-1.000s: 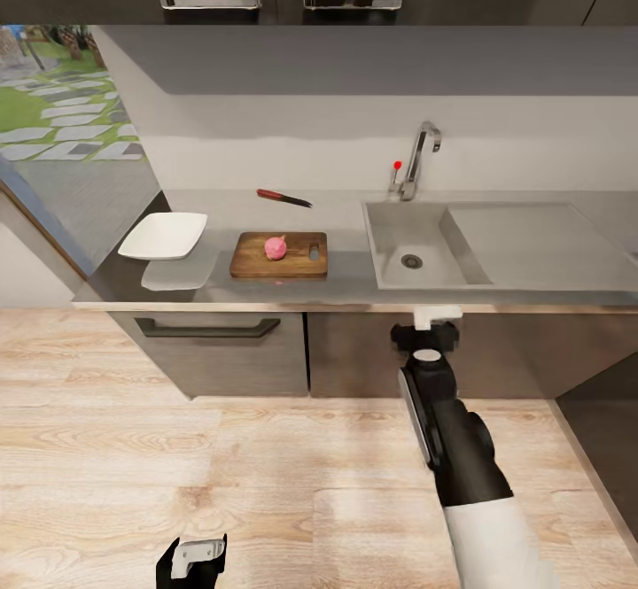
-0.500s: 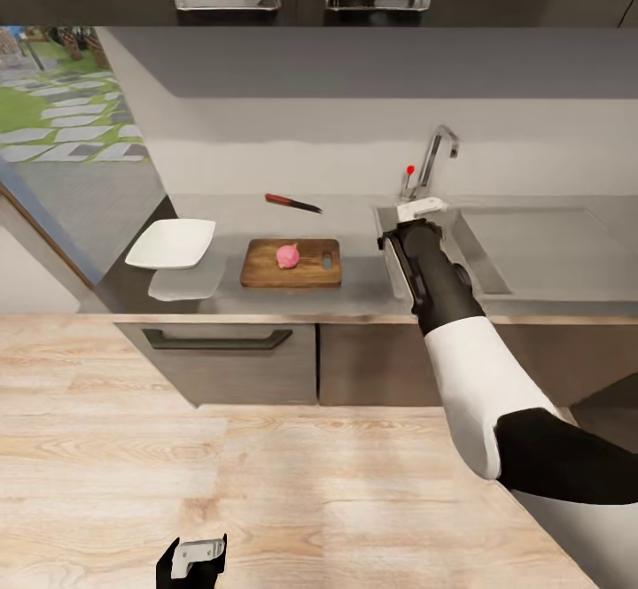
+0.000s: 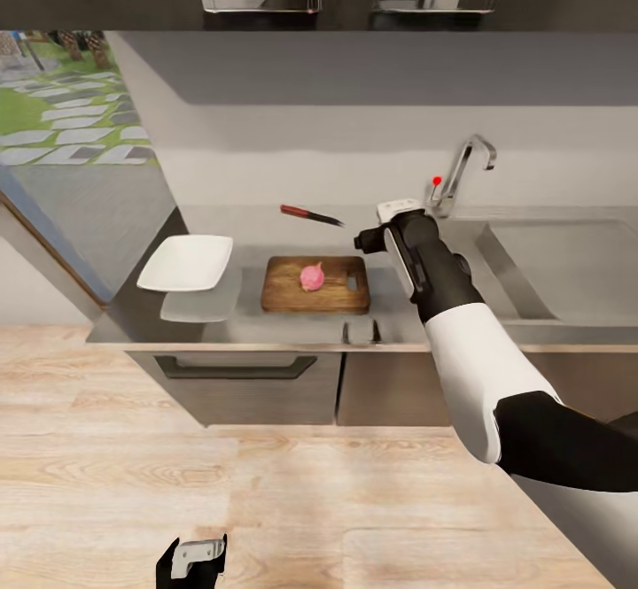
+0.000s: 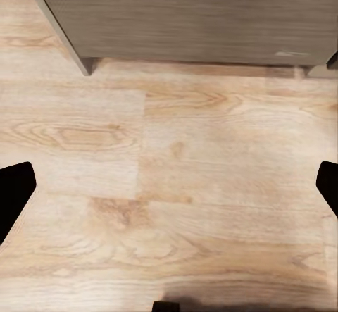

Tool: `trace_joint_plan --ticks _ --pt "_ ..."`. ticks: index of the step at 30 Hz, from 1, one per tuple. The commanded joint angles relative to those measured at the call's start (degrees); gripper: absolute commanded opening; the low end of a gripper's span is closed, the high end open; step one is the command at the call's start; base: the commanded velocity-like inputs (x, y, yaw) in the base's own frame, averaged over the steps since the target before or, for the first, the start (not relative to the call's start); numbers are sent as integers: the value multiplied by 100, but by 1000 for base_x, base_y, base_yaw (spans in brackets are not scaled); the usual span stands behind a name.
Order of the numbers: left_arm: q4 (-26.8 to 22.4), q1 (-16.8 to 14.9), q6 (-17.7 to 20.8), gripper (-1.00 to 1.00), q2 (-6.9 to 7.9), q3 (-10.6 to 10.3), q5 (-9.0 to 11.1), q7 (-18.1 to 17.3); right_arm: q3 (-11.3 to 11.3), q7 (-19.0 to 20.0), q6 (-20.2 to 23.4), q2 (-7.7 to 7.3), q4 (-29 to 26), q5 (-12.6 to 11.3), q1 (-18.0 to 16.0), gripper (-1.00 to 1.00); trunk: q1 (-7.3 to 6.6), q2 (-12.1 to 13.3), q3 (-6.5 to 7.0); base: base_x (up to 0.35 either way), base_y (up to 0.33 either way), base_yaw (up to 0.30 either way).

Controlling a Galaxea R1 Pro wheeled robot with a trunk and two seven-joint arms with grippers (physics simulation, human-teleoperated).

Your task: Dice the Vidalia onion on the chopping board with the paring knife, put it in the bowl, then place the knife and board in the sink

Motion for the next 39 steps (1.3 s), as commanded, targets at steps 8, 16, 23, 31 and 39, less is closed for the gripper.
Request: trace_joint_plan --ticks 8,16,23,31,39 --pt "24 -10 -29 100 -1 3 11 14 14 410 28 0 -1 21 -6 100 6 -10 -9 267 28 0" --pt "31 -10 1604 100 -14 0 6 -14 18 646 28 0 6 31 -6 100 6 -10 -9 88 2 0" --pt "36 -10 2946 100 103 0 11 -5 22 719 24 0 4 34 -6 100 6 -10 -9 6 0 0" --pt "32 394 3754 100 328 0 18 6 61 1527 -20 0 16 34 -6 100 6 -10 -9 0 0 0" --pt "31 602 3772 100 417 0 175 8 63 1990 -25 0 3 41 -6 100 6 -10 -9 0 0 0"
